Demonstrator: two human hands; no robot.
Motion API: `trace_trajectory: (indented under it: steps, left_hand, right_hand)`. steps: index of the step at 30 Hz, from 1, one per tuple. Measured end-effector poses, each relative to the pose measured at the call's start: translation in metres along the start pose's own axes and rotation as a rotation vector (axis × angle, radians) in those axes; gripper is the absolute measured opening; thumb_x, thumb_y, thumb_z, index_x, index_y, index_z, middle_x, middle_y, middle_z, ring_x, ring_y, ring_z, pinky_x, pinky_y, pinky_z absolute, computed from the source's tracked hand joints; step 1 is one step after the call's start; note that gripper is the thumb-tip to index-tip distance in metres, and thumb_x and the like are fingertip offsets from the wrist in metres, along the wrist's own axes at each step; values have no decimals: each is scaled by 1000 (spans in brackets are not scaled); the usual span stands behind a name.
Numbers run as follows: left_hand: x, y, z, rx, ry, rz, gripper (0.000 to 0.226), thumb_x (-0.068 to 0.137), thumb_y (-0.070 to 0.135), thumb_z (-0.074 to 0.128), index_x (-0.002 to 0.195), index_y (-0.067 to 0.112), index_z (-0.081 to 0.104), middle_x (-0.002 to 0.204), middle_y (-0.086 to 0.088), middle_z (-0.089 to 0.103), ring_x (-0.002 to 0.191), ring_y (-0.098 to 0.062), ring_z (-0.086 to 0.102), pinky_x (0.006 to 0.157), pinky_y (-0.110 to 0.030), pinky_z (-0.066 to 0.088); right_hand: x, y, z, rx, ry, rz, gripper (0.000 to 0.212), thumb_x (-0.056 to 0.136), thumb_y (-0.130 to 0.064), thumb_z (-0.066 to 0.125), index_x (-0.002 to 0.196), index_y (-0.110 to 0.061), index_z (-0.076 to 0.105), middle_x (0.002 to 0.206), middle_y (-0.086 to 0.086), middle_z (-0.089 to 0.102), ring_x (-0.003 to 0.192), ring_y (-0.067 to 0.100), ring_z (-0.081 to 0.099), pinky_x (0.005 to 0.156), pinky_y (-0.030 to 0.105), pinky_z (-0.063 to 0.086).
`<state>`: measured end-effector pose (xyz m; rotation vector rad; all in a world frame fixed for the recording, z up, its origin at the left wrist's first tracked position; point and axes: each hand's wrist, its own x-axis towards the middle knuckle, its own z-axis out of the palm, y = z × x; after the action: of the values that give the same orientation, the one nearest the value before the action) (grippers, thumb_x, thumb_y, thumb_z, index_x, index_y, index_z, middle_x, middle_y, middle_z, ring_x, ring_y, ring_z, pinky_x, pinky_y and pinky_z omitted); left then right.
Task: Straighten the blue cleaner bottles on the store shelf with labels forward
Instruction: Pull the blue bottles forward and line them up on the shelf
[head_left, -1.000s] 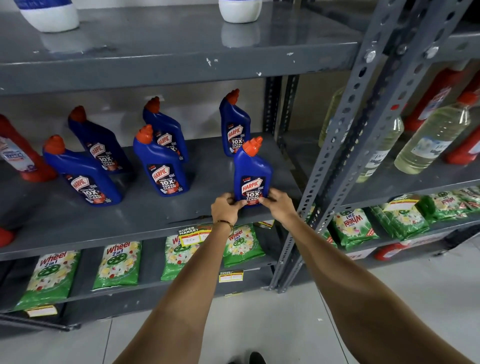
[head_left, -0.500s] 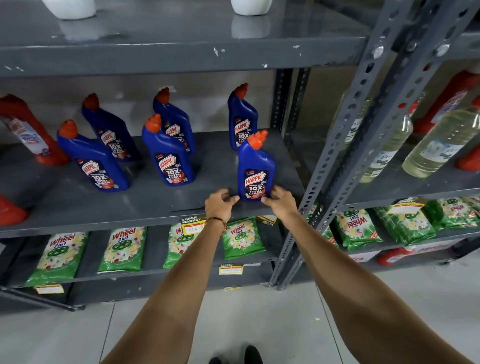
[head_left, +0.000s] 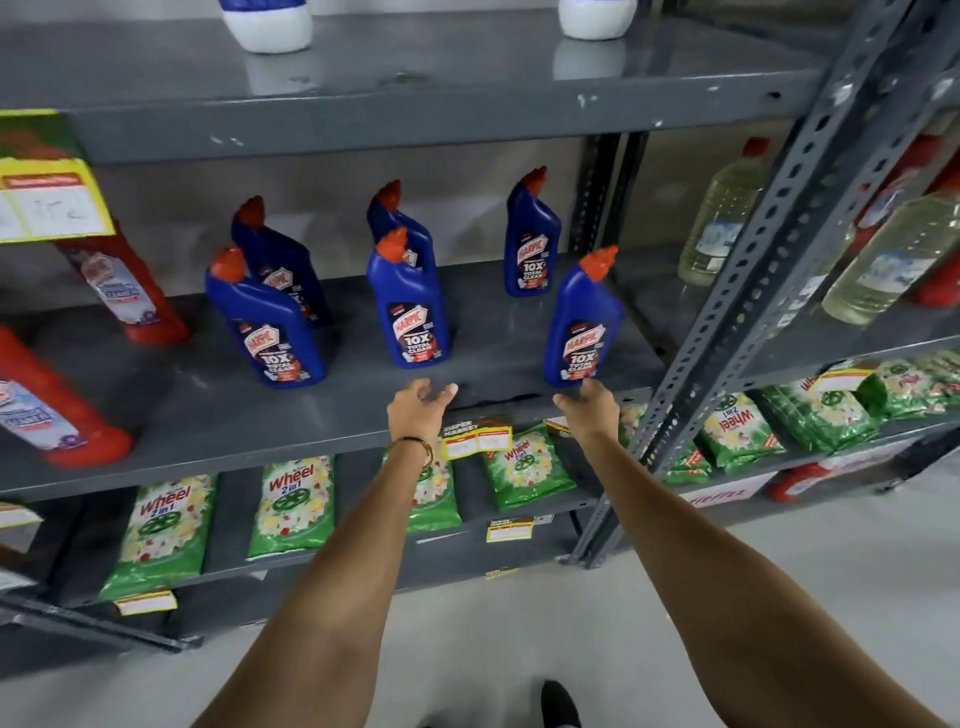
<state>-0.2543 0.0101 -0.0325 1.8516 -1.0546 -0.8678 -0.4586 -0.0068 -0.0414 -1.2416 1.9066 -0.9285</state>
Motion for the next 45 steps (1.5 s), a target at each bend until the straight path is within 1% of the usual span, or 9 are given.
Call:
trace_trajectory:
  steps: [4, 7, 10, 14, 23, 27, 36, 41, 45]
  left_hand:
    - [9, -13, -36, 5, -26, 15, 53, 79, 30, 69, 123, 3, 56, 123, -16, 64, 115, -26, 59, 99, -32, 43]
    - [16, -21, -56, 0, -30, 20, 55, 79, 30, 69, 125, 3, 55, 124, -17, 63, 116, -28, 58, 100, -36, 44]
    - [26, -25, -71, -7, -32, 14, 58, 79, 31, 69, 128, 4, 52, 127, -16, 61, 118, -27, 56, 103, -36, 43]
    - [42, -25, -80, -39, -34, -1, 59, 80, 29, 68, 130, 5, 50, 130, -15, 59, 120, -26, 55, 104, -34, 42]
    - [81, -17, -69, -66, -111, -6, 72, 73, 22, 76, 135, 5, 43, 137, -17, 52, 125, -27, 51, 108, -37, 41]
    - [94, -10, -62, -92, -133, -13, 73, 73, 15, 76, 136, 2, 41, 137, -18, 51, 123, -27, 53, 107, -38, 42]
    - [101, -4, -52, -70, -186, 51, 48, 75, 7, 73, 118, 0, 55, 122, -18, 63, 107, -23, 60, 94, -28, 46]
    - [96, -3, -54, -48, -165, 35, 51, 78, 11, 71, 124, 1, 52, 126, -17, 61, 117, -26, 57, 95, -30, 44]
    - [85, -6, -56, -37, -149, 51, 48, 77, 13, 72, 120, 0, 54, 126, -18, 61, 117, -27, 56, 95, -31, 44]
  right_hand:
    - [-26, -21, 35, -17, -72, -22, 18, 83, -22, 63, 83, -7, 51, 91, 11, 57, 91, 24, 53, 71, 29, 33]
    - [-36, -39, 59, -81, -181, -63, 26, 85, -23, 63, 100, -3, 55, 102, 13, 58, 100, 23, 55, 74, 28, 34]
    - [-36, -59, 78, -100, -230, -76, 57, 86, -24, 63, 135, -1, 44, 140, 15, 50, 129, 30, 46, 98, 35, 40]
    - [-27, -77, 99, -77, -270, -79, 64, 86, -21, 63, 141, -4, 35, 148, 14, 41, 135, 28, 40, 109, 37, 35]
    - [15, -91, 126, -17, -324, -81, 71, 84, -19, 66, 144, -9, 29, 151, 13, 36, 137, 27, 38, 112, 37, 35]
    - [31, -97, 131, 47, -403, -103, 73, 82, -7, 66, 144, -6, 27, 148, 14, 40, 134, 26, 42, 112, 39, 35]
    - [46, -96, 139, 78, -452, -177, 56, 85, -3, 60, 137, -8, 40, 135, 14, 55, 125, 26, 51, 108, 44, 40]
    - [41, -96, 135, 75, -394, -170, 48, 87, -8, 60, 132, -6, 44, 132, 14, 58, 123, 25, 53, 98, 31, 41]
    - [32, -89, 131, 83, -386, -191, 48, 85, -9, 63, 129, -4, 47, 129, 16, 60, 120, 26, 56, 97, 32, 44]
